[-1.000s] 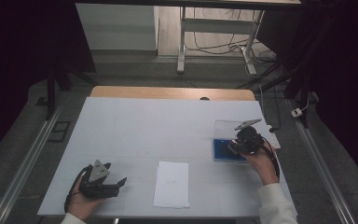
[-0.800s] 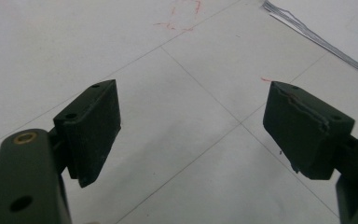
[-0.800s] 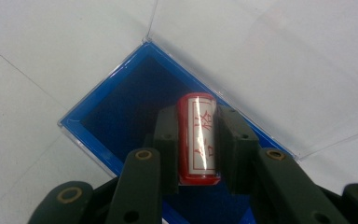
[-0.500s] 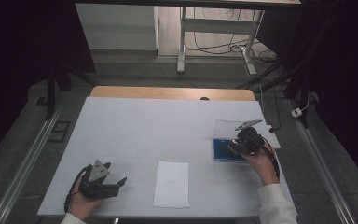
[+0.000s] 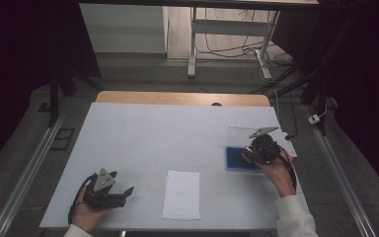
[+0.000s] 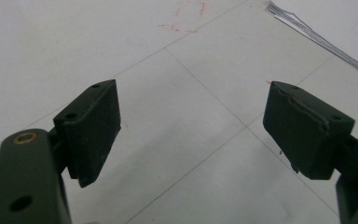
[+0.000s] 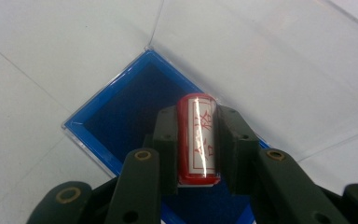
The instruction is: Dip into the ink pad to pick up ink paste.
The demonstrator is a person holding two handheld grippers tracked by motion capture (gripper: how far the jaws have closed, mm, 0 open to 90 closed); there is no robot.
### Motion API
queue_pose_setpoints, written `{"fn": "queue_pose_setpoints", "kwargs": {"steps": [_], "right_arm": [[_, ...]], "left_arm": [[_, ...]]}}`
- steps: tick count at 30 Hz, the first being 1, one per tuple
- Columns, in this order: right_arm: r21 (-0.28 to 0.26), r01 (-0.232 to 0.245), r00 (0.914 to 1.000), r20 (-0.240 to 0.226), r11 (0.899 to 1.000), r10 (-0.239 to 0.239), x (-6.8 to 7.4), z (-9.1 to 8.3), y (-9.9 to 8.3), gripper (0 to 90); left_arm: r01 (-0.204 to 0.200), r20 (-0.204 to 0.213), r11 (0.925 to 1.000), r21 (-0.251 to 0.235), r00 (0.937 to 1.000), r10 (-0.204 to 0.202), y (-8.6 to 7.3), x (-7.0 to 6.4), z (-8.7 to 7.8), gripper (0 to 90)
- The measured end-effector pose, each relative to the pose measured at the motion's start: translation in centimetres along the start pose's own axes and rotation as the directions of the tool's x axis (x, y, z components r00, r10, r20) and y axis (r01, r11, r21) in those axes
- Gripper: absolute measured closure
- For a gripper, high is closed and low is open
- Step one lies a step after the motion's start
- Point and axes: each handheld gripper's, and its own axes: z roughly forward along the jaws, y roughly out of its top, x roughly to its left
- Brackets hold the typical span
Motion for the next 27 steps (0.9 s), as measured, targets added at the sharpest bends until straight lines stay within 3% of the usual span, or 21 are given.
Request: {"fn": "queue_pose_setpoints", "kwargs": {"steps": [6,12,27], "right_arm": [[-0.060,-0.023,0.9997,-0.004,0.998,0.023,-0.1,-0.9,0.2,70.3],[-0.131,-0.064,0.9967,-0.059,0.989,0.057,-0.4,-2.2,0.2,70.3],[-0.206,-0.065,0.9940,-0.100,0.976,0.045,-0.3,-3.8,0.3,70.2]], "left_arm": [[0.004,-0.003,1.0000,0.000,1.0000,-0.004,-0.1,0.1,-0.1,19.0],[0.010,-0.005,0.9999,-0.004,0.9999,-0.010,-0.3,0.2,-0.3,19.0],[0.003,-0.018,1.0000,-0.009,0.9998,-0.003,-0.3,0.1,-0.6,19.0]]}}
